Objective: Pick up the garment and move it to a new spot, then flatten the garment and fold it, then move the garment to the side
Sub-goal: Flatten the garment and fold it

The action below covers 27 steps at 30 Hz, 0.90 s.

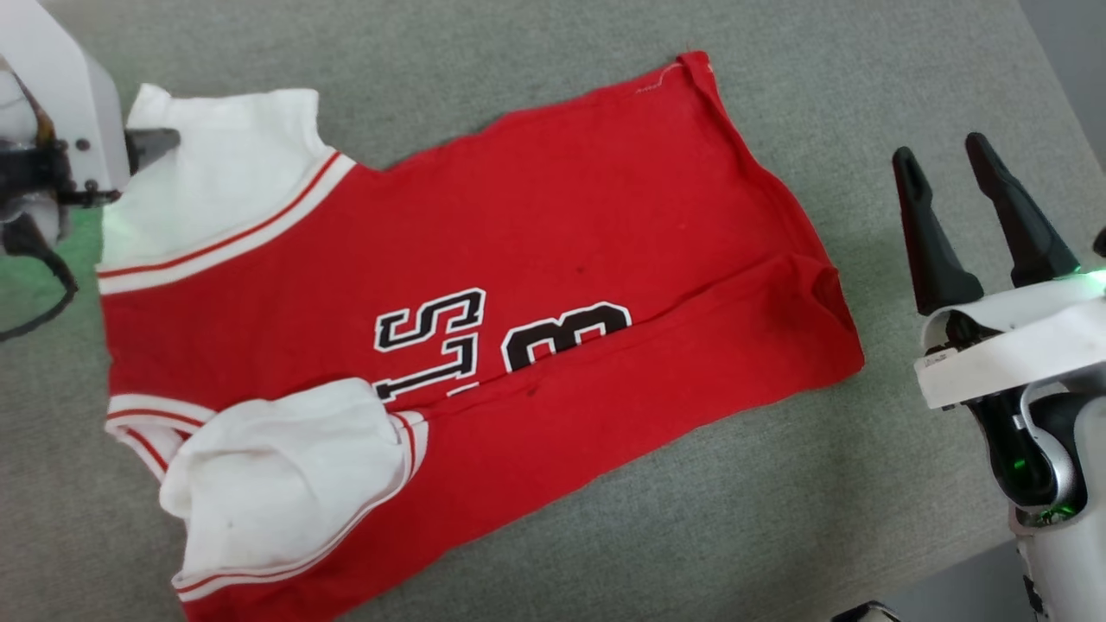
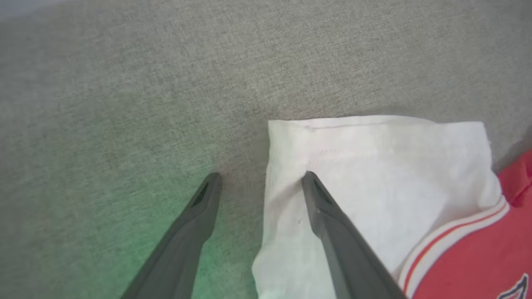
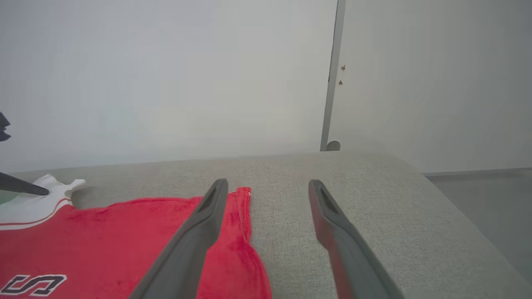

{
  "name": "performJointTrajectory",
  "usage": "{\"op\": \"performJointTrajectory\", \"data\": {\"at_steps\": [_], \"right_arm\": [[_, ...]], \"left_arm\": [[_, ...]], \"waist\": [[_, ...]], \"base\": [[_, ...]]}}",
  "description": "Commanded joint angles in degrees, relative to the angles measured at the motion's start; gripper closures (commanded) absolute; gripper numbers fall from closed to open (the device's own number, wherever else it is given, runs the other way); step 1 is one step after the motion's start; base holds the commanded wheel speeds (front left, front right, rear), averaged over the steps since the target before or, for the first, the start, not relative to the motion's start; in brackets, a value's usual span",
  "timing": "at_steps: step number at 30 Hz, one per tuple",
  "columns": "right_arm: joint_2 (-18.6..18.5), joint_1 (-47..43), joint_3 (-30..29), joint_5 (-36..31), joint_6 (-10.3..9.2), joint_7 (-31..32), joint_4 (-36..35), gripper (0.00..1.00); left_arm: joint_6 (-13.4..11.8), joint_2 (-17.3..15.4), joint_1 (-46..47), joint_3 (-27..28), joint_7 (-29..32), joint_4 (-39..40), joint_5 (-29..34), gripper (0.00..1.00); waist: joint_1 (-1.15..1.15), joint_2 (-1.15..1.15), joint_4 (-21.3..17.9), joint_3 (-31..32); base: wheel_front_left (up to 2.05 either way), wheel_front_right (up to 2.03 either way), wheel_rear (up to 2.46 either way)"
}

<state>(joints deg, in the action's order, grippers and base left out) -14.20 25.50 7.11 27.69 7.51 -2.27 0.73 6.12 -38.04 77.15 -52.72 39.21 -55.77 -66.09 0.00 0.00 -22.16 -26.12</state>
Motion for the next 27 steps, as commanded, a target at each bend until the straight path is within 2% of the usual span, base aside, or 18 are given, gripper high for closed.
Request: {"op": "performJointTrajectory", "data": {"at_steps": [1, 2, 3, 4, 8, 13, 20, 27], "right_arm": [[-0.3, 1.2, 0.5, 0.4, -0.04, 0.1, 0.4, 0.00], [-0.6, 1.5, 0.9, 0.5, -0.04, 0.6, 0.7, 0.00], [-1.0, 1.8, 1.7, 0.7, -0.04, 1.3, 1.2, 0.00], [-1.5, 2.3, 2.5, 1.2, -0.04, 2.2, 1.6, 0.00], [-4.6, 7.3, 6.8, 3.6, -0.04, 9.0, 3.9, 0.00], [-7.8, 18.5, 11.9, 6.2, -0.04, 21.3, 10.4, 0.00], [-8.2, 35.7, 15.2, 10.4, -0.04, 40.0, 26.0, 0.00], [-8.4, 44.4, 18.6, 11.5, -0.04, 51.1, 36.1, 0.00]], "left_arm": [[0.5, 0.9, 0.3, 0.1, 0.9, -0.7, -0.8, 0.04], [0.7, 1.4, 0.3, -0.2, 1.7, -1.0, -1.0, 0.53], [0.8, 1.8, -0.1, -0.5, 2.2, -1.3, -1.3, 0.83], [1.0, 2.2, -0.2, -0.8, 2.4, -1.4, -1.2, 1.00], [1.2, 3.3, 0.5, -1.3, 2.4, -1.5, -1.4, 1.00], [1.4, 5.5, 2.4, -1.9, 2.2, -0.1, -1.6, 1.00], [1.4, 7.1, 5.5, -3.6, 1.6, 4.1, -1.7, 1.00], [1.2, 7.4, 6.7, -5.9, 1.4, 7.8, -2.2, 1.00]], "waist": [[0.00, 0.00, -0.8, -1.2], [0.00, 0.00, -0.7, -1.3], [0.00, 0.00, -0.5, -1.4], [0.00, 0.00, -0.2, -1.6], [0.00, 0.00, 1.1, -2.4], [0.00, 0.00, 4.3, -4.2], [0.00, 0.00, 9.3, -7.8], [0.00, 0.00, 12.3, -10.7]], "base": [[0.00, 0.00, 0.00], [0.00, 0.00, 0.00], [0.00, 0.00, 0.00], [0.00, 0.00, 0.00], [0.00, 0.00, 0.00], [0.00, 0.00, 0.00], [0.00, 0.00, 0.00], [0.00, 0.00, 0.00]]}}
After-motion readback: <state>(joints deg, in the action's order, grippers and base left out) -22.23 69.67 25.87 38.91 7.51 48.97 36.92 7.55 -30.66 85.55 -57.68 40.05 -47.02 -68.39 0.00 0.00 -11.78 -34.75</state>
